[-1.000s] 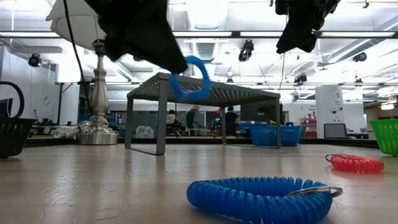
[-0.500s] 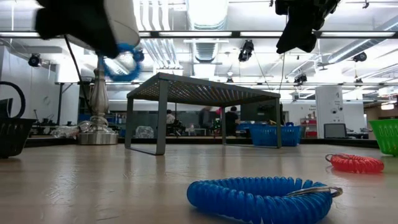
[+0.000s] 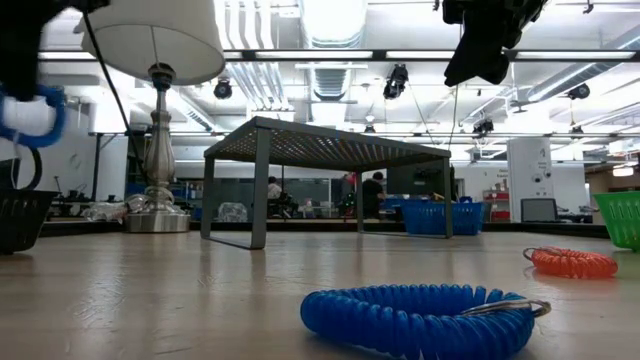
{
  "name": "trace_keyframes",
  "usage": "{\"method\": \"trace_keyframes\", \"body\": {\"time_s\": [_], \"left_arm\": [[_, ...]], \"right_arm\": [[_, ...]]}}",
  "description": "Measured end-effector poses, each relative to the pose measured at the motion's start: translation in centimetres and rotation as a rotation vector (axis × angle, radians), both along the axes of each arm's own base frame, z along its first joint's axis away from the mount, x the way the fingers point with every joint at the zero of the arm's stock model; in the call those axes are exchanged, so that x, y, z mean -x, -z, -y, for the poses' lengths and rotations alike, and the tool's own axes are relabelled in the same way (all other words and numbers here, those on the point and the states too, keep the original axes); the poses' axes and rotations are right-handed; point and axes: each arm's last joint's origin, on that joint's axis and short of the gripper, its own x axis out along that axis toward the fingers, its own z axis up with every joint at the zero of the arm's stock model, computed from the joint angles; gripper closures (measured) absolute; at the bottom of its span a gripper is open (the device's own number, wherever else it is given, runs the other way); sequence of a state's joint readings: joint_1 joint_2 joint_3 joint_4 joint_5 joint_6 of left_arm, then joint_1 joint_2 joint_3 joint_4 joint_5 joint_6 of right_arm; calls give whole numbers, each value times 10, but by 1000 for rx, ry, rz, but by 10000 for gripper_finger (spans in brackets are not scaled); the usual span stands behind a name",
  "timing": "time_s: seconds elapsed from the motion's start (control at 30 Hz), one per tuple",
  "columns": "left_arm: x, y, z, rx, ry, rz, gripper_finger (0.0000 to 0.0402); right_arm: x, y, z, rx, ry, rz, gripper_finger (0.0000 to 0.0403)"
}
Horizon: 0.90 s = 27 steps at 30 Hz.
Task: Pick & Place Office Desk Supplies
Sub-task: Put the blue spring keychain into the black basket
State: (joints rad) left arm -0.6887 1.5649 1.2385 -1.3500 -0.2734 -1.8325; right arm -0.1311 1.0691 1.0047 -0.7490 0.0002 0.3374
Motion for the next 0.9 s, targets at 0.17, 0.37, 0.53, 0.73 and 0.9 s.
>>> {"method": "trace_keyframes", "body": {"time_s": [0.17, 0.37, 0.53, 0.73, 0.9], "left_arm": [[17, -7, -5, 46, -94, -152, 378], [24, -9, -10, 16, -111, -243, 378], [27, -1, -12, -9, -115, -270, 378], [31, 24, -16, -21, -119, -285, 378], [32, 44, -17, 13, -110, -268, 377]], "right_arm": [[0, 0, 0, 0, 0, 0, 319], [0, 0, 0, 0, 0, 0, 319], [0, 0, 0, 0, 0, 0, 319], [0, 0, 0, 0, 0, 0, 319], [0, 0, 0, 0, 0, 0, 319]]}}
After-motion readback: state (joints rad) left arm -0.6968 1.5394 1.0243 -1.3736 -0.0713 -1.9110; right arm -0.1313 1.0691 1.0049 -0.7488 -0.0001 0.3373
